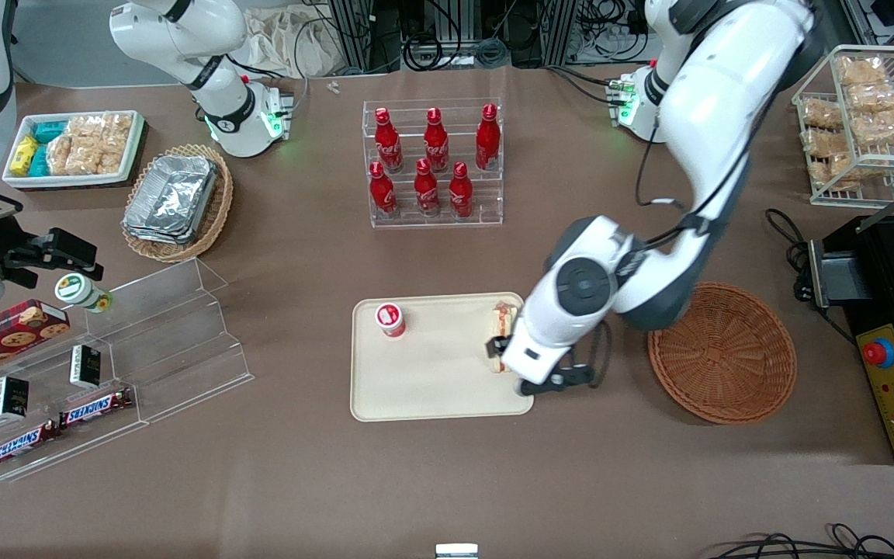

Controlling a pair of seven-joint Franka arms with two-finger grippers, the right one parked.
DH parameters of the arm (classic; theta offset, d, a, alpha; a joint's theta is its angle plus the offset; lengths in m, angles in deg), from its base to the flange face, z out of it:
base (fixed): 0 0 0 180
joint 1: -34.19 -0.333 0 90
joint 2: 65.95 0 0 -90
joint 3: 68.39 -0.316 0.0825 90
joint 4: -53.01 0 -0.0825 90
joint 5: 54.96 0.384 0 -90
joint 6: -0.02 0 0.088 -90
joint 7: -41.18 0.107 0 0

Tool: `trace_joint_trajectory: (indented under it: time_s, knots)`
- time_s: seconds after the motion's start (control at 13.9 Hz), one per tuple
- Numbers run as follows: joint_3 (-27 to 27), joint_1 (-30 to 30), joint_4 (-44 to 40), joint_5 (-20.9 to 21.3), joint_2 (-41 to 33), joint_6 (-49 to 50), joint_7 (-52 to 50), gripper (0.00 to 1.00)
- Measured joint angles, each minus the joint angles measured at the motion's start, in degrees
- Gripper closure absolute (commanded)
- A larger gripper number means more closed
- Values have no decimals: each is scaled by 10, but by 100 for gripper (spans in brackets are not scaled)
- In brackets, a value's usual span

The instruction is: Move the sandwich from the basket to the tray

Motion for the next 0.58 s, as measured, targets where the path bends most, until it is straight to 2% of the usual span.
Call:
trace_joint_trajectory:
  time_s: [0.22, 0.36, 0.51, 0.58]
  knots:
    - [-16, -50, 0, 1, -68, 68, 12, 0]
    - [-27, -88, 0, -4, -100, 116, 68, 0]
    - [-53, -122, 0, -43, -129, 166, 163, 0]
    - [-82, -129, 3, -69, -146, 193, 226, 1]
